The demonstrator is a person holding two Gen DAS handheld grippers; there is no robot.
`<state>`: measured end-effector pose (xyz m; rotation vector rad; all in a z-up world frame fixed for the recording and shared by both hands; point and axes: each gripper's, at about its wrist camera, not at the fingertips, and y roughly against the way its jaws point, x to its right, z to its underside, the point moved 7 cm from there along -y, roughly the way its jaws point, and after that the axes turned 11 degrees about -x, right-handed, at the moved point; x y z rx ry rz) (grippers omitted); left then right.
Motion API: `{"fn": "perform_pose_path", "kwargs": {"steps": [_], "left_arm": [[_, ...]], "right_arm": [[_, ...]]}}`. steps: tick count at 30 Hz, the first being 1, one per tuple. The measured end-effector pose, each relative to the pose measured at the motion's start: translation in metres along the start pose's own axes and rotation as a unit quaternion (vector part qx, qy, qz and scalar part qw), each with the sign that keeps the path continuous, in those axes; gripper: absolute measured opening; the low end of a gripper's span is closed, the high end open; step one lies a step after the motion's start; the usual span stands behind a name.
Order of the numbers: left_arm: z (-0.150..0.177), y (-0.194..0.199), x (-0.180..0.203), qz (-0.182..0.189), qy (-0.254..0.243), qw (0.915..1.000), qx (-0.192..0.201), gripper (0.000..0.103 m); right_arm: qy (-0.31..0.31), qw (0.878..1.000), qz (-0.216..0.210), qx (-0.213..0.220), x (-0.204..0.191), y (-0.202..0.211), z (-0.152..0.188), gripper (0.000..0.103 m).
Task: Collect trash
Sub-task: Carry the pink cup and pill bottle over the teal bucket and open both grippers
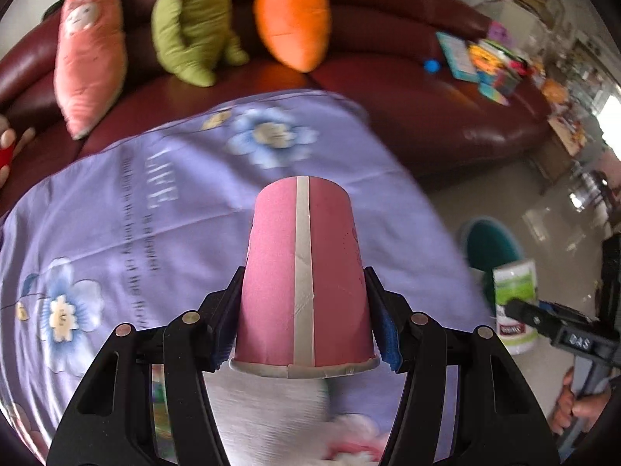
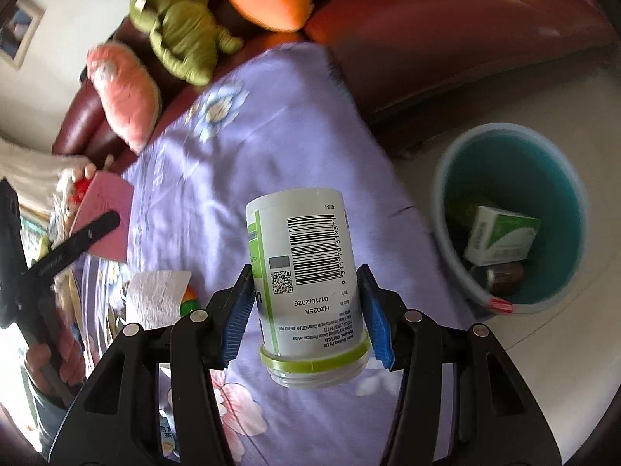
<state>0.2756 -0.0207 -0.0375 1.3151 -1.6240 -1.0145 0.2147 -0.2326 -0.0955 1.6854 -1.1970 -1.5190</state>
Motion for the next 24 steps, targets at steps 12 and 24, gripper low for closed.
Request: {"fn": "perform_pose_path", "kwargs": {"steps": [12,24], "left_arm": [[0.003,-0.035,0.162,0.049,-0.094,0.9938,-0.036,0.059],[-0.001,-0.086,0.241,0.066,-0.127,0.9869,-0.076,0.059]], "right_arm": [[-0.109,0.989,0.018,0.095,0.138,0.095,-0.009,0.051],[-0.153,0.984,0.035,0.084,0.211,0.074,-0.025,0.052]]}}
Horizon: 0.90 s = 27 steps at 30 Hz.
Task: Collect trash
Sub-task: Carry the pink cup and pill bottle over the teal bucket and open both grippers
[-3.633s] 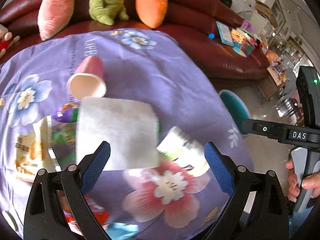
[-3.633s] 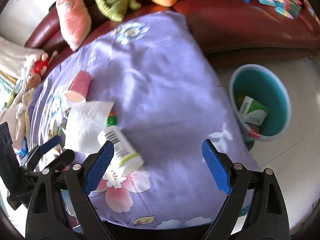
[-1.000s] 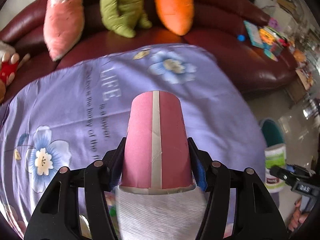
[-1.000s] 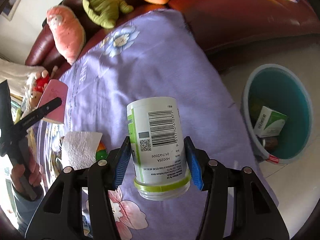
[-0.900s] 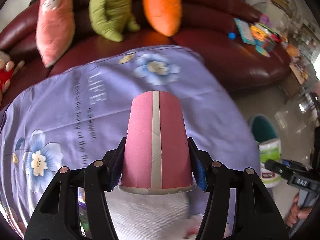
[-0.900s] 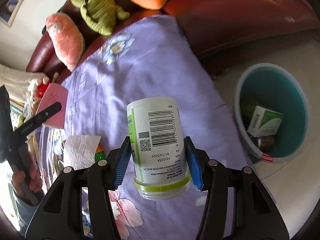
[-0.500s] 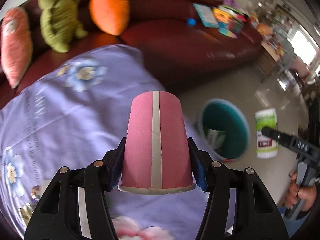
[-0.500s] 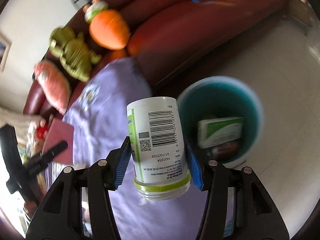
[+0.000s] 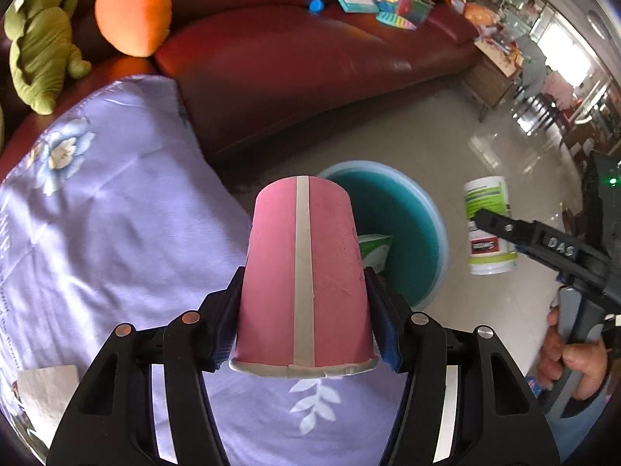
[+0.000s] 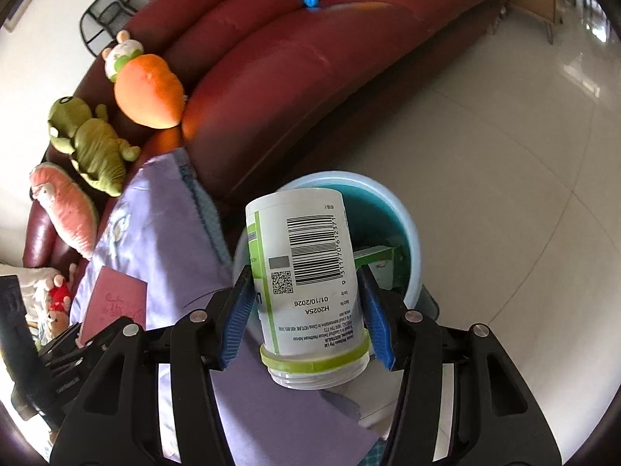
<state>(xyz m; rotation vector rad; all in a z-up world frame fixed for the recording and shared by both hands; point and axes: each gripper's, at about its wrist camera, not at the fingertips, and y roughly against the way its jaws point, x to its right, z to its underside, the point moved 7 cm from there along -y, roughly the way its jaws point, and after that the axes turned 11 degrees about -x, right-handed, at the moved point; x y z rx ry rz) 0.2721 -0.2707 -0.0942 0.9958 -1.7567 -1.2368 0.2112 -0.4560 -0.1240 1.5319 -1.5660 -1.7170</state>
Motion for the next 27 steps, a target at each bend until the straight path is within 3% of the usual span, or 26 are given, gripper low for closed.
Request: {"fn": "perform_pose_path", "kwargs": {"steps": [9,21,26,27], "left_arm": [[-0.01,-0.029,0.015,0.002,-0.006,0.9997,-0.023,0.059],[-0.024,-0.061,0.066,0.028,-0.034,0.9984,-0.036,0.06],[-0.03,-0.072,0.089,0.036,-0.049,0.9974,-0.039,0.069],[-0.03,-0.075,0.091,0.035,-0.051,0.9972,-0.043,0.074]], "right_arm": [[-0.002,1.0,-0.001,-0.017,0.012,-0.027,0.002,0.063],[-0.028,0.999,0.028,0.018,0.05,0.002,0.005,0.07],[-0.041,0.998,0.036,0.016,0.065,0.007,0.006,0.071],[-0.042,0.998,0.037,0.016,0.067,0.007,0.006,0.071]]}}
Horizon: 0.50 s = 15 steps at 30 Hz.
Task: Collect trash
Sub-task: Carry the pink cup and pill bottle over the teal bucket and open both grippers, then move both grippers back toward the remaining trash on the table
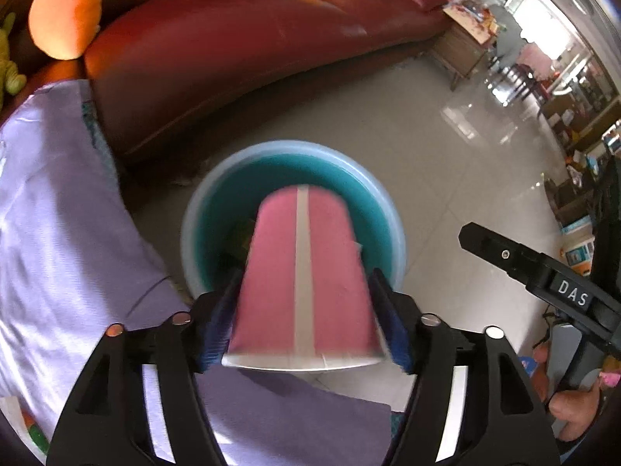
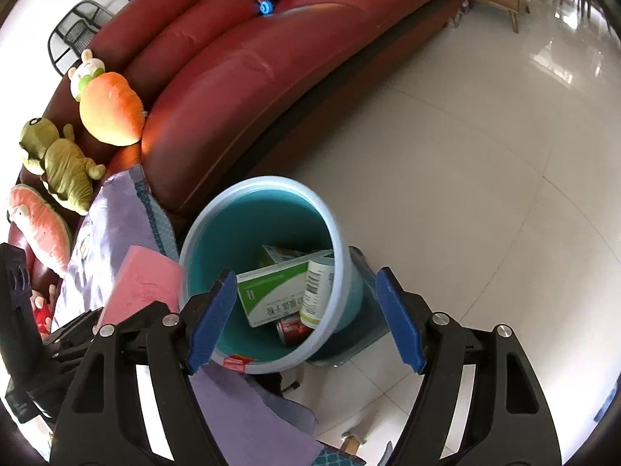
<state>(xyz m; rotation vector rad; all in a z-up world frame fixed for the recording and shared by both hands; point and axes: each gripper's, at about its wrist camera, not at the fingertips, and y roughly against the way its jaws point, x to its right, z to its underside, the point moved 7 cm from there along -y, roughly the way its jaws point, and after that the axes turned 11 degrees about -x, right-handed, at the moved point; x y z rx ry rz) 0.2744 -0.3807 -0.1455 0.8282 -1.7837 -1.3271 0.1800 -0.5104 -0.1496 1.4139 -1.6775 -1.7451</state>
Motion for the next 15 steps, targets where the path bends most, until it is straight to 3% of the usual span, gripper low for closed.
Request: {"fn": "perform_pose_path", "kwargs": {"steps": [2,15], "left_arm": [[0.001,-0.004,0.0,-0.009,0.0,1.0,-0.004,0.082],[0.031,0.007,-0.029,-0.001,0.04,0.9991,-0.013,0.084]], "right_arm": [[-0.002,1.0,0.001,-0.002,0.002,0.0,0.0,0.071],[0.016,1.0,0.003,-0.019,-0.018,-0.003,0.012,0.075]]}}
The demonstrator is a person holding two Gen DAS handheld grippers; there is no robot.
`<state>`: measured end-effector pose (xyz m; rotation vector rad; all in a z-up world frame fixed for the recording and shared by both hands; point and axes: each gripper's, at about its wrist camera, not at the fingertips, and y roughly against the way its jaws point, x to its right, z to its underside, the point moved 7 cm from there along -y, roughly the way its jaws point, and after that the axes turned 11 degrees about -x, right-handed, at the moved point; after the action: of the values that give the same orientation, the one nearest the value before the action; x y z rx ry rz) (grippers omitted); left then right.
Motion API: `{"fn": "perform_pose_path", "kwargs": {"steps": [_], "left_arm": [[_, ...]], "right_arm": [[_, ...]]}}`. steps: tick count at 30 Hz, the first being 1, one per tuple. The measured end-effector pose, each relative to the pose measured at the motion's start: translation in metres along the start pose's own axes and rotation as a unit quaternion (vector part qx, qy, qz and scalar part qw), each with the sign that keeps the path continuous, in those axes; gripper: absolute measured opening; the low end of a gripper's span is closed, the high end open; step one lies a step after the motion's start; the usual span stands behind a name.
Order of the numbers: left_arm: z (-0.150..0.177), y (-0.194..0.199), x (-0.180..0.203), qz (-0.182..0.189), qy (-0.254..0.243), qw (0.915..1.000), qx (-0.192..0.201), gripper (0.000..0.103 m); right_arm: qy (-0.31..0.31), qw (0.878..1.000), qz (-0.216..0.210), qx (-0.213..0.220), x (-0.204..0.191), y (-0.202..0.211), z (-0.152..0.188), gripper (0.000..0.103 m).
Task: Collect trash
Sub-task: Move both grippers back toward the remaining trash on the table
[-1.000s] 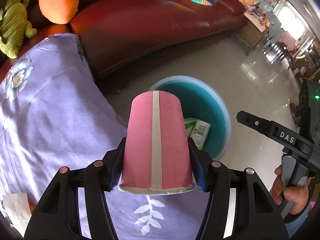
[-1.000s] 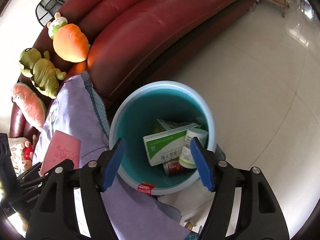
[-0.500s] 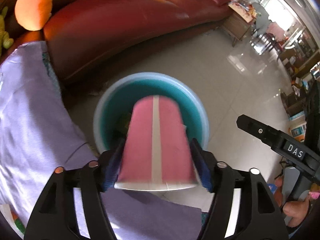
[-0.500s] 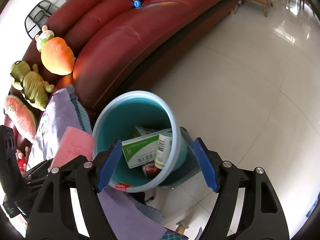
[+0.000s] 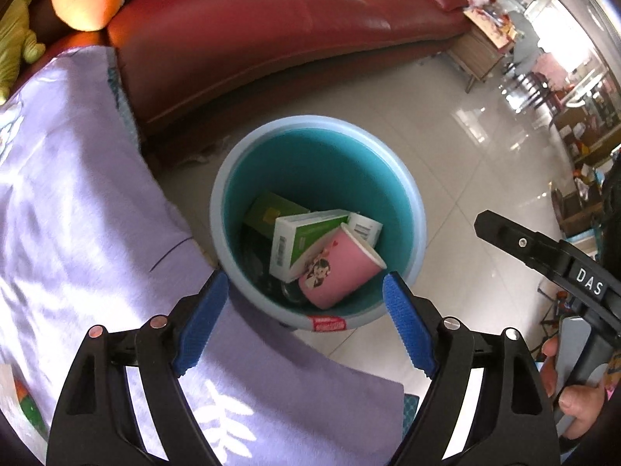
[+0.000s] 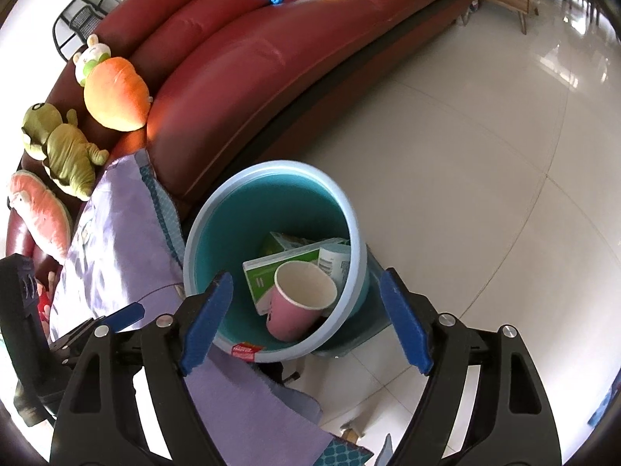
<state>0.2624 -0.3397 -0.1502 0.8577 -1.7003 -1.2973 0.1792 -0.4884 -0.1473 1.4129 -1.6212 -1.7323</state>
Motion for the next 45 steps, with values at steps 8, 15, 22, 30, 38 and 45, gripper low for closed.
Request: {"fn": "perform_pose_path", "kwargs": {"steps": [8,15,22,30,38,45], "left_arm": [[0.031,0.028,-0.013,-0.003,0.01,0.9998,0.018,0.089],[0.072,0.063,-0.042,-0.008,0.026,0.9988,0.04,0.089],[0.125,0.103,-0.082,-0.015,0.045,0.9965,0.068,0.092],[0.186,0.133,-0.135,-0.04,0.061,0.9939,0.082,0.092],[0.237,0.154,-0.186,-0.049,0.092,0.9899,0.096,0.092],[0.279,0.166,-0.23,-0.064,0.118,0.9853,0.105,0.092]], "right_arm": [[0.016,1.0,0.002,-0.007,-0.024,0.011,0.025,0.075],[0.043,0.999,-0.006,-0.01,-0.059,0.025,0.058,0.08],[0.076,0.997,-0.015,-0.019,-0.104,0.033,0.101,0.083],[0.115,0.992,-0.021,-0.045,-0.157,0.026,0.148,0.083],[0.18,0.979,-0.028,-0.096,-0.214,0.006,0.204,0.083],[0.25,0.953,-0.04,-0.169,-0.266,-0.021,0.272,0.083]]}}
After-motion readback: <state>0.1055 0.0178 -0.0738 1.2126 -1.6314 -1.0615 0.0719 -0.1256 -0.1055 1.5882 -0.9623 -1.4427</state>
